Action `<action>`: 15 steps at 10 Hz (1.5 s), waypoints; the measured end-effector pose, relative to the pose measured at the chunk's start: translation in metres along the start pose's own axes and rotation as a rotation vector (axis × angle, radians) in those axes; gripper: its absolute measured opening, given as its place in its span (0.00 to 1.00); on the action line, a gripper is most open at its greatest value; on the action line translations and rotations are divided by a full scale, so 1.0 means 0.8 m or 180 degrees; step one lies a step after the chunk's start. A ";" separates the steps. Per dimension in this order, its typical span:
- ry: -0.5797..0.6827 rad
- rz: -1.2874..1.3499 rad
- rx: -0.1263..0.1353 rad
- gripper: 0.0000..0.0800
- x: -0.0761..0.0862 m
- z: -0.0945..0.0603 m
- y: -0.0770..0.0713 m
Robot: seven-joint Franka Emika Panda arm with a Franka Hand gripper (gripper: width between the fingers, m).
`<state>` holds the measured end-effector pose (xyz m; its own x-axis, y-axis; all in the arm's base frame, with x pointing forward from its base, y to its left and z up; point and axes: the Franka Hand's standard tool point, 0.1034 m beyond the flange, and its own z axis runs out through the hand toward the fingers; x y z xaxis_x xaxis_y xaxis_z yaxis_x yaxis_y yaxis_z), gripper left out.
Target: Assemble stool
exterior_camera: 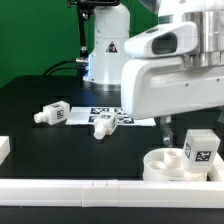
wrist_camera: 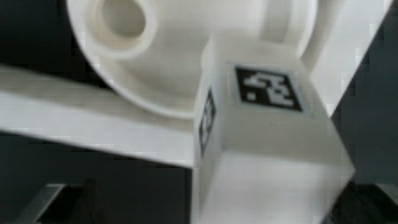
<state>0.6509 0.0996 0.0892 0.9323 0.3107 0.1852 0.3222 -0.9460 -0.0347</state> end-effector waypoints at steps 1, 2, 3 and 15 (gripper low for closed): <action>-0.0045 0.0010 0.0015 0.81 -0.004 0.002 0.000; -0.0043 0.0016 0.0013 0.81 -0.004 0.002 0.001; -0.0096 0.0300 0.0045 0.81 -0.006 0.005 -0.003; -0.0225 0.2867 0.0009 0.42 -0.009 0.018 -0.005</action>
Offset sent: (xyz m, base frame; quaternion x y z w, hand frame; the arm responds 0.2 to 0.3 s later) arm 0.0039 0.0126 -0.0090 0.0345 -0.0761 0.2581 0.9625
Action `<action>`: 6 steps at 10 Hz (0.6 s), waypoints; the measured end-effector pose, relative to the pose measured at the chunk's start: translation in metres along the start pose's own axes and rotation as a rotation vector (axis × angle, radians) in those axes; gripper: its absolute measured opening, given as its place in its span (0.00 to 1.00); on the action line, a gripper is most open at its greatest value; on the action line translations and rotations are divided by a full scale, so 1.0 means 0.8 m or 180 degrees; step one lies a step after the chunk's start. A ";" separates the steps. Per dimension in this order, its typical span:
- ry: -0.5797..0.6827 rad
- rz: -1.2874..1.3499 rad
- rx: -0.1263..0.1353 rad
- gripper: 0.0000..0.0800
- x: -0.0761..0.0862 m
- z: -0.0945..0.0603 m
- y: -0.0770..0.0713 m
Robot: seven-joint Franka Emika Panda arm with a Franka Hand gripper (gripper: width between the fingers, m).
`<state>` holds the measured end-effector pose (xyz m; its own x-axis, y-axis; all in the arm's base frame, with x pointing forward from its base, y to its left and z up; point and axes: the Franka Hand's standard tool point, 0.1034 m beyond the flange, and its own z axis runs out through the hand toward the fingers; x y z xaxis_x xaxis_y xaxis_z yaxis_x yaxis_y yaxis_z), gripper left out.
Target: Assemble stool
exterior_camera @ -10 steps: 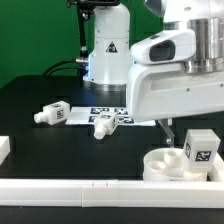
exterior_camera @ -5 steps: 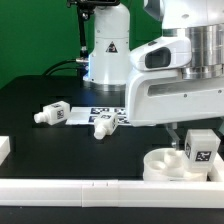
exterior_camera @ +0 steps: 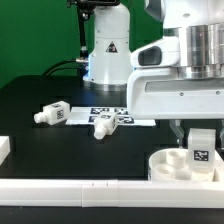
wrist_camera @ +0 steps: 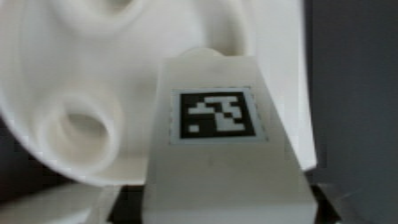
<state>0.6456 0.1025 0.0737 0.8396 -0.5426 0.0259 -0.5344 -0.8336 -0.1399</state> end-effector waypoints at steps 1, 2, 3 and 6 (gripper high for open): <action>-0.0010 0.0615 -0.0020 0.42 0.001 0.001 0.005; -0.0016 0.0807 -0.0005 0.42 0.002 0.001 0.006; -0.0017 0.0850 -0.0011 0.42 0.002 0.001 0.006; -0.0029 0.1503 -0.0032 0.42 0.001 0.001 0.009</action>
Offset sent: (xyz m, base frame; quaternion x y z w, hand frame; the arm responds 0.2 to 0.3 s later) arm 0.0000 0.0000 0.0000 0.0000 0.0000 0.1938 0.9810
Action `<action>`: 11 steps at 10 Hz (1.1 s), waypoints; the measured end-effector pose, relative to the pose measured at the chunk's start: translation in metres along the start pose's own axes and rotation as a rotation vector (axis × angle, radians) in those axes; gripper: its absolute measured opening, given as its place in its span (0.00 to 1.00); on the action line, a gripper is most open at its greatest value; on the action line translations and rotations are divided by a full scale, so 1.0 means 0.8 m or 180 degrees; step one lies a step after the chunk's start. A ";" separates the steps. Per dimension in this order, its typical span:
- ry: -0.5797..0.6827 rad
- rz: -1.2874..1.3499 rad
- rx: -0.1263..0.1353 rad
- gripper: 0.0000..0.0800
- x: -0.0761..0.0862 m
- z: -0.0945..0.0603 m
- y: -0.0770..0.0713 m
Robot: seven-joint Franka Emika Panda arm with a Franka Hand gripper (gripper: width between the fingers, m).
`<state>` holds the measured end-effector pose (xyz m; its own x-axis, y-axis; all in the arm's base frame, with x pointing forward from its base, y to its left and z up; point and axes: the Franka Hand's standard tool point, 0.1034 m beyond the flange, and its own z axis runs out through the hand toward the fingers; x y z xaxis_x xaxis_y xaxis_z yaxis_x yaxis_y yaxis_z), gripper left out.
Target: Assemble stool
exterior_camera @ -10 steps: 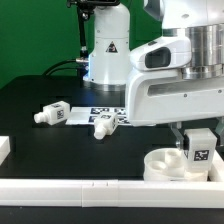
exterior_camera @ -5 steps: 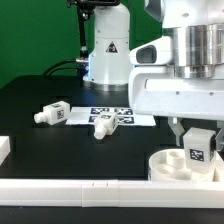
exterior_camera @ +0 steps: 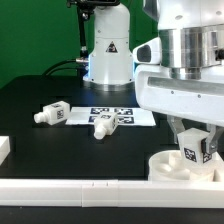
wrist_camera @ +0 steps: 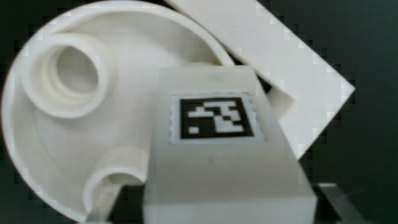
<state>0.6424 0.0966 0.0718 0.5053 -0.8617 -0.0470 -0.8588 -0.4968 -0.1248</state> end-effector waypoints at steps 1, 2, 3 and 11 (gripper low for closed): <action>-0.0037 0.0881 0.0011 0.42 -0.004 0.001 0.003; -0.0070 0.1432 0.0014 0.42 -0.005 0.001 0.006; -0.0066 0.1426 0.0013 0.42 -0.005 0.001 0.006; -0.0163 0.3132 0.0170 0.42 -0.013 0.003 0.009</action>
Offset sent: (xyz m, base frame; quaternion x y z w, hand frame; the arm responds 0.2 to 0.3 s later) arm 0.0000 0.0000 0.0000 0.0000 0.0000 0.1296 0.9916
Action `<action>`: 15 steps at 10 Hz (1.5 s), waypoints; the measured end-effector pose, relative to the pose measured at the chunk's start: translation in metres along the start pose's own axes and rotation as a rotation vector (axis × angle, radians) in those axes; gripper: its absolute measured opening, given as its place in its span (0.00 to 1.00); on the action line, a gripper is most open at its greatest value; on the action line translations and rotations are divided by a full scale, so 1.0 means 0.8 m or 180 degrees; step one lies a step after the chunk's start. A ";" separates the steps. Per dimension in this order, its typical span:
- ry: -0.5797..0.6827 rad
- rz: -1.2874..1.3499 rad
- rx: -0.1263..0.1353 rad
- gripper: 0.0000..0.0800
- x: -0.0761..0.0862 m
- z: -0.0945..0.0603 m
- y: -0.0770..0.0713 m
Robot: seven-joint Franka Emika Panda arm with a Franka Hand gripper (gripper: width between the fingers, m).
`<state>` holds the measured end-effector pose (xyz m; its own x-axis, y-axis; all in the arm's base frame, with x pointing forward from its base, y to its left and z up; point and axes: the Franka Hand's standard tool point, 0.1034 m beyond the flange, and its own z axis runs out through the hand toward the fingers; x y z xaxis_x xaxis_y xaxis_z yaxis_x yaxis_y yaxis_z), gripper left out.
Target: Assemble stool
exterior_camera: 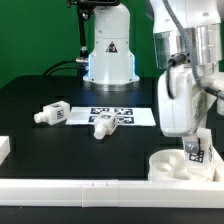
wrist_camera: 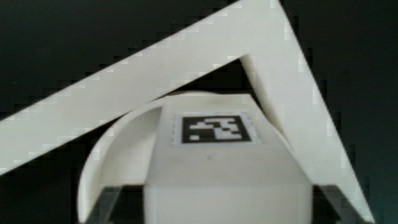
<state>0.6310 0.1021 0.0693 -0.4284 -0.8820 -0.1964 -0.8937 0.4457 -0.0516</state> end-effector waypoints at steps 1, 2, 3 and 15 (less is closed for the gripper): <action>-0.0001 0.0002 -0.0002 0.42 0.000 0.001 0.000; 0.0001 -0.0341 -0.0063 0.51 0.000 0.000 0.003; -0.0019 -0.0737 -0.0172 0.74 0.000 -0.006 0.006; -0.0065 -0.5174 -0.0232 0.81 -0.005 -0.036 0.016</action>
Offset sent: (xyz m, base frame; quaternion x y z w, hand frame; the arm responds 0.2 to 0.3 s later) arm -0.0192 0.0237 0.0289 -0.0261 -0.0920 -0.1419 0.9853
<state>0.6176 0.1067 0.0976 0.9220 -0.3873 0.0036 -0.3816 -0.9100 -0.1622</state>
